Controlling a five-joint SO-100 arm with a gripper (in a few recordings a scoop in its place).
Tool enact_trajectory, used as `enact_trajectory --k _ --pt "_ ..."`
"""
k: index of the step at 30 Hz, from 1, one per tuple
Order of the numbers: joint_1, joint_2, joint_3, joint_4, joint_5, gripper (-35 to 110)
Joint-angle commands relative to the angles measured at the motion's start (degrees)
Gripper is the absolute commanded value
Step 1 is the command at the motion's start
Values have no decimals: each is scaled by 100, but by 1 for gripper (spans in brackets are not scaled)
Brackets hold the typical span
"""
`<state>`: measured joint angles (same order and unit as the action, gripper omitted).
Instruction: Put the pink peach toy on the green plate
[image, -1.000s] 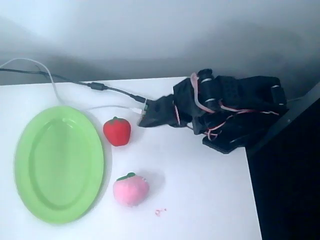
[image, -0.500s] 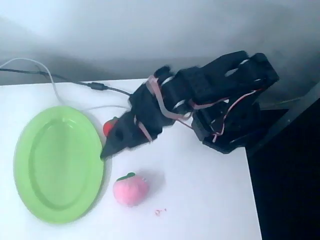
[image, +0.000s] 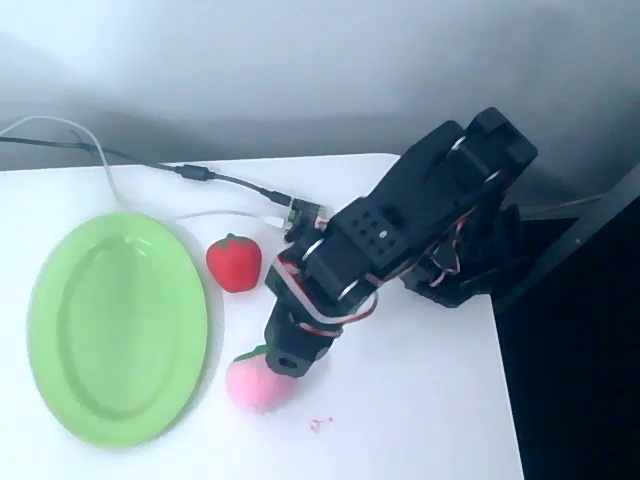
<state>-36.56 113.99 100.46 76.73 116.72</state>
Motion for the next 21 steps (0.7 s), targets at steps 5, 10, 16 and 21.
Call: enact_trajectory --k 5,10,16,21 --pt "-105 -1178 -914 -580 97 46" --pt "-246 -1934 -1292 -853 176 46" --pt "-431 -2522 -1257 -853 404 45" --pt "-448 -3059 -1292 -1011 422 43"
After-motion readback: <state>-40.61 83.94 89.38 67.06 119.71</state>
